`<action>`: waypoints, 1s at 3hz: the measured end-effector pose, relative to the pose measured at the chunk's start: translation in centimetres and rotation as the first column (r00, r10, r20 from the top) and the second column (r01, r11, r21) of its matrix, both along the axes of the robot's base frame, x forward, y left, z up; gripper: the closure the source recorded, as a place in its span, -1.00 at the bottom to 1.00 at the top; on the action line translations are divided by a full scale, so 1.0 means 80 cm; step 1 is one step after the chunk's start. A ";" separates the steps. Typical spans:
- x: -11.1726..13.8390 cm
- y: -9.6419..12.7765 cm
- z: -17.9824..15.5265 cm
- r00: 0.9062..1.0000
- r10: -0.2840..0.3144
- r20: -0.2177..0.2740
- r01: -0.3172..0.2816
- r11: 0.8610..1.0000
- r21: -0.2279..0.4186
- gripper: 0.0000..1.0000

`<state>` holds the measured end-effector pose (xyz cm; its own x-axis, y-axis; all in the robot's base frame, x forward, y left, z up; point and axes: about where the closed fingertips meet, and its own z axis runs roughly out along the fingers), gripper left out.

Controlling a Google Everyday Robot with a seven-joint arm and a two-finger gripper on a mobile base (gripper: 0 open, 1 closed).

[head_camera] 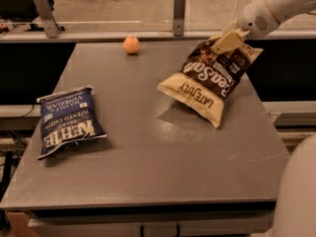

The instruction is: Move brown chip bag near orange

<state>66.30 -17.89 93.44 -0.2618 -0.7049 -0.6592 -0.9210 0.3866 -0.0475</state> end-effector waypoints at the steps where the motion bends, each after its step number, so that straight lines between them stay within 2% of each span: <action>1: 0.051 0.016 -0.010 1.000 -0.019 -0.008 0.019 1.000 0.025 1.00; 2: 0.091 0.036 0.011 0.998 -0.051 0.042 0.047 0.996 0.076 1.00; 3: 0.118 0.044 0.074 0.978 -0.137 0.159 0.123 0.988 0.098 1.00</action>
Offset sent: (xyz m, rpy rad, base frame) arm 0.1738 0.0066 0.1304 0.1419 -0.2184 -0.0867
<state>75.74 -14.35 99.35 -0.2304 -0.6102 -0.7580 -0.8448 0.5120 -0.1554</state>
